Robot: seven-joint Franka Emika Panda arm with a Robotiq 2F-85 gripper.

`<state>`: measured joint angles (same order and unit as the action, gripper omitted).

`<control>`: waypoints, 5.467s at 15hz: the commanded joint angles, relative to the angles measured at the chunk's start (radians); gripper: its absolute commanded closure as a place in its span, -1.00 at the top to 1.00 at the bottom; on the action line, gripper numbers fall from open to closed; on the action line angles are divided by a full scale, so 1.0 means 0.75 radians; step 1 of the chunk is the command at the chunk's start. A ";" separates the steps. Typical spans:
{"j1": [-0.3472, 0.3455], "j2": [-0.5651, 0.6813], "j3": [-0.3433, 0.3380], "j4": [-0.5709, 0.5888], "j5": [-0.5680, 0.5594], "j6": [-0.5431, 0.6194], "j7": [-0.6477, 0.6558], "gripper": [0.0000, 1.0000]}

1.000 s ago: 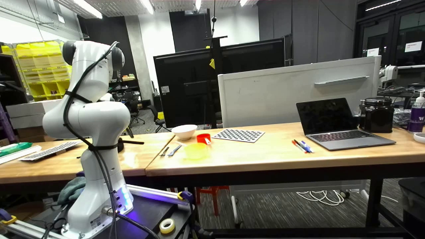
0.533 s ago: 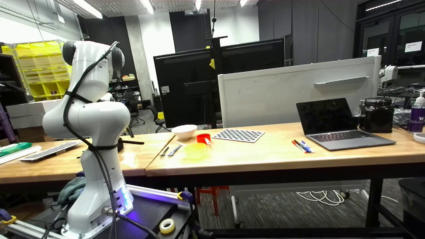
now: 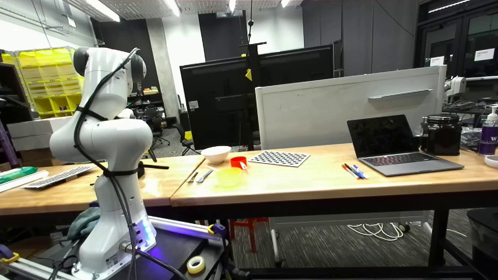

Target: Use the black towel to clean the table

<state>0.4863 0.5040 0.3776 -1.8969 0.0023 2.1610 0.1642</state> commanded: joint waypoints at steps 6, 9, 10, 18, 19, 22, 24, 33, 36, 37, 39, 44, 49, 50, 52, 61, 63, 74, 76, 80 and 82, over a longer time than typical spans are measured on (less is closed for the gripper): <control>-0.059 -0.167 -0.028 -0.361 0.105 0.263 -0.007 -0.91; -0.097 -0.270 -0.030 -0.505 0.135 0.322 -0.017 -0.91; -0.115 -0.309 -0.029 -0.559 0.145 0.341 -0.027 -0.91; -0.253 -0.490 -0.065 -0.853 0.180 0.437 -0.188 -0.91; -0.264 -0.502 -0.074 -0.869 0.182 0.440 -0.207 -0.91; -0.293 -0.534 -0.105 -0.915 0.183 0.443 -0.254 -0.91; -0.311 -0.564 -0.126 -0.949 0.184 0.441 -0.283 -0.91; -0.389 -0.652 -0.243 -1.078 0.173 0.459 -0.430 -0.91; -0.413 -0.669 -0.281 -1.104 0.173 0.462 -0.487 -0.91; -0.421 -0.674 -0.295 -1.111 0.170 0.463 -0.505 -0.91; -0.437 -0.683 -0.320 -1.124 0.165 0.462 -0.538 -0.91; -0.468 -0.698 -0.372 -1.144 0.153 0.459 -0.603 -0.91; -0.476 -0.698 -0.393 -1.143 0.143 0.454 -0.628 -0.91; -0.475 -0.694 -0.393 -1.139 0.142 0.453 -0.628 -0.91; -0.470 -0.691 -0.388 -1.135 0.136 0.451 -0.617 -0.91; -0.420 -0.645 -0.319 -1.076 0.091 0.442 -0.530 -0.91; -0.406 -0.627 -0.293 -1.052 0.061 0.434 -0.488 -0.91; -0.277 -0.443 -0.135 -0.810 0.013 0.368 -0.269 -0.91; -0.247 -0.391 -0.110 -0.740 0.011 0.348 -0.237 -0.91; -0.196 -0.280 -0.080 -0.598 0.000 0.292 -0.186 -0.91; -0.168 -0.219 -0.070 -0.518 -0.009 0.257 -0.162 -0.91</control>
<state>0.3241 0.1856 0.3092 -2.3788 0.0205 2.3343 -0.0075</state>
